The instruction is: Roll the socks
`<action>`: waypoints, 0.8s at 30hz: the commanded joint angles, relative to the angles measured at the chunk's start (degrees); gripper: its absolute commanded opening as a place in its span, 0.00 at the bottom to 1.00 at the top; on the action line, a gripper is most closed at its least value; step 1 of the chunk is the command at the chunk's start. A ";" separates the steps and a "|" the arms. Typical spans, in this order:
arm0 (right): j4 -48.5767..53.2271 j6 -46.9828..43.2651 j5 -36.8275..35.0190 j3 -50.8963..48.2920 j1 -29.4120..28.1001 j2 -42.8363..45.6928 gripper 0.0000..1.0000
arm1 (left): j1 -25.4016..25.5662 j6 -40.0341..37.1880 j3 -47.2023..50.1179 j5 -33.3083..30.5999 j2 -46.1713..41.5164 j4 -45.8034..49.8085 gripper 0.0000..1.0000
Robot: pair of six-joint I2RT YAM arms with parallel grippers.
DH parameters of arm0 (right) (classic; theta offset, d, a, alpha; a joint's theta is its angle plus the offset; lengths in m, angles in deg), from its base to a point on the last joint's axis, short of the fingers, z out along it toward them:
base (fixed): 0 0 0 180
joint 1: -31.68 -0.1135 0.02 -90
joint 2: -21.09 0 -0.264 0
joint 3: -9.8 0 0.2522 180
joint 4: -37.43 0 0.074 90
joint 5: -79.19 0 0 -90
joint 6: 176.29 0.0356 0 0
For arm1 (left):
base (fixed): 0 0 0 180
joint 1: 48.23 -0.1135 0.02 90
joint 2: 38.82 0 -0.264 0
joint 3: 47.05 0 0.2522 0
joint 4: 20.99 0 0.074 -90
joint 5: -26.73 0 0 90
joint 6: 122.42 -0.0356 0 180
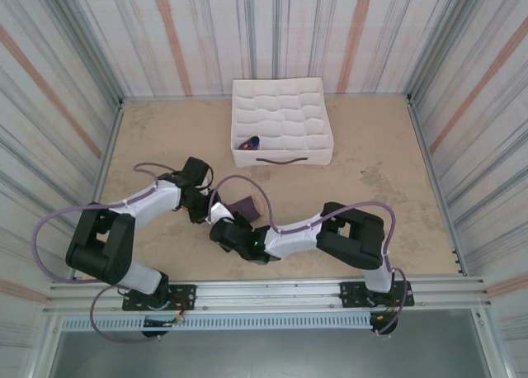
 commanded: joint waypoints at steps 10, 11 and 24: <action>5.15 7.51 -3.42 0.76 0.46 -4.10 0.30 | -0.77 0.30 1.55 1.01 -0.84 2.26 0.00; 5.66 8.20 -2.73 0.92 0.72 -4.19 0.25 | -0.99 0.28 1.64 1.15 -0.96 2.14 0.00; -2.29 28.48 15.55 -10.36 7.98 1.41 0.00 | -3.58 0.51 5.51 5.26 -4.57 -4.73 0.28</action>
